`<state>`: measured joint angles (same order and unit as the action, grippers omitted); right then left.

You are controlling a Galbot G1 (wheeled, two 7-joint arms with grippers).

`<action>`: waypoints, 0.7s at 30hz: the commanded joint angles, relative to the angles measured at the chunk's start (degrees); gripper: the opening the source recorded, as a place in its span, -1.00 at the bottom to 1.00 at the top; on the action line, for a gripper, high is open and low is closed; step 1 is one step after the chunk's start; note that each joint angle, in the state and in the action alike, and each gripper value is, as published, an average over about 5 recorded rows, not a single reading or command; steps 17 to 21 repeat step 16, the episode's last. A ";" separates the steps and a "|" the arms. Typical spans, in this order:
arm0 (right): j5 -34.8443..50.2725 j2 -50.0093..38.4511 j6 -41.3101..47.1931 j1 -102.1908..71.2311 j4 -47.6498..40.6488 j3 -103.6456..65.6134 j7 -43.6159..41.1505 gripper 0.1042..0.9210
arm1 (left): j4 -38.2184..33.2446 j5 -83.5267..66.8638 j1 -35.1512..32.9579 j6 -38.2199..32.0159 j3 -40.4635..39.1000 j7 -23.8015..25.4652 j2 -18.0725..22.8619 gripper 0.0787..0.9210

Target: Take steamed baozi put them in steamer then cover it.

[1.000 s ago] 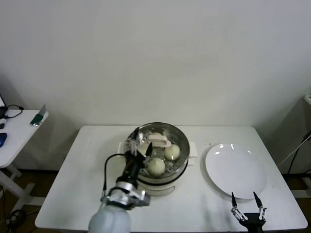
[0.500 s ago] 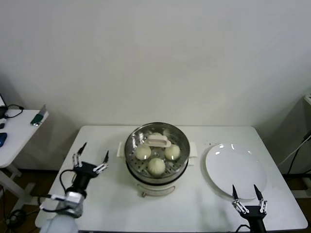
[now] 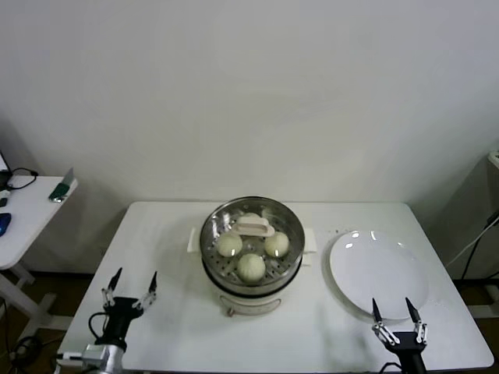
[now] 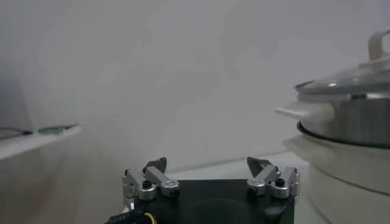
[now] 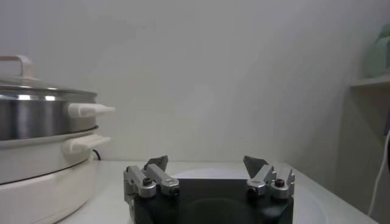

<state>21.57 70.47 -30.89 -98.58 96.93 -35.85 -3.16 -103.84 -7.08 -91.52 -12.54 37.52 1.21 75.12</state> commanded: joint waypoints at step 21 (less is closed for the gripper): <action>0.72 0.40 -0.56 0.03 -0.67 0.57 -1.06 0.76 | 5.35 -2.42 -2.17 -7.11 -3.39 1.76 0.96 0.77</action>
